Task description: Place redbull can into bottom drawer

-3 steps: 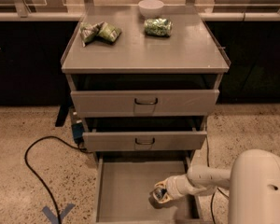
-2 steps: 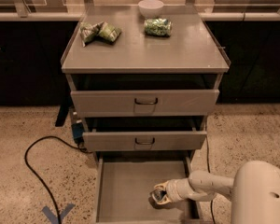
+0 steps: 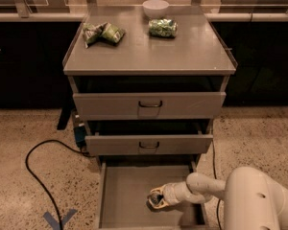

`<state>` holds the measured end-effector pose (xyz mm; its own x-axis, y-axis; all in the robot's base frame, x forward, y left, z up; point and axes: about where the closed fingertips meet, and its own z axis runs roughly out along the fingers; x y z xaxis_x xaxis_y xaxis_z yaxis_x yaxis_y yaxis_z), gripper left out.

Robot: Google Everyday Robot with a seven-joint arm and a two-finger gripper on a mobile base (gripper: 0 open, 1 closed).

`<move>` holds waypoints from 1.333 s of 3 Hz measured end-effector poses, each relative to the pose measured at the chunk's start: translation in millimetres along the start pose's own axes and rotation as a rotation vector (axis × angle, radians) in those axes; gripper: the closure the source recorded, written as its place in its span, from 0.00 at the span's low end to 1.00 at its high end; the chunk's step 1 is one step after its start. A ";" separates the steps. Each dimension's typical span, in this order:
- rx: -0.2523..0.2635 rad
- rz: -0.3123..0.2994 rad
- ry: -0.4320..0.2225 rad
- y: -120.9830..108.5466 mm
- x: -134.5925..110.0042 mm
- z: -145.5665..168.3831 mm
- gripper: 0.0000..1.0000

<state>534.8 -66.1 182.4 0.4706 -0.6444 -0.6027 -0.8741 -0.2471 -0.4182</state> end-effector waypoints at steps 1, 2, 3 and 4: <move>0.001 -0.020 -0.048 -14.6 2.5 21.5 1.00; 0.003 -0.013 -0.073 -19.7 4.3 31.3 1.00; -0.015 0.012 -0.072 -16.5 8.4 39.9 1.00; -0.054 0.048 -0.031 -8.8 15.6 54.1 1.00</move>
Offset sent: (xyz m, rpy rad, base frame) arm 0.0346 0.0291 -0.0196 0.0885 0.0132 0.0383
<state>556.4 -34.8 139.9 0.4307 -0.6342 -0.6421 -0.9006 -0.2558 -0.3513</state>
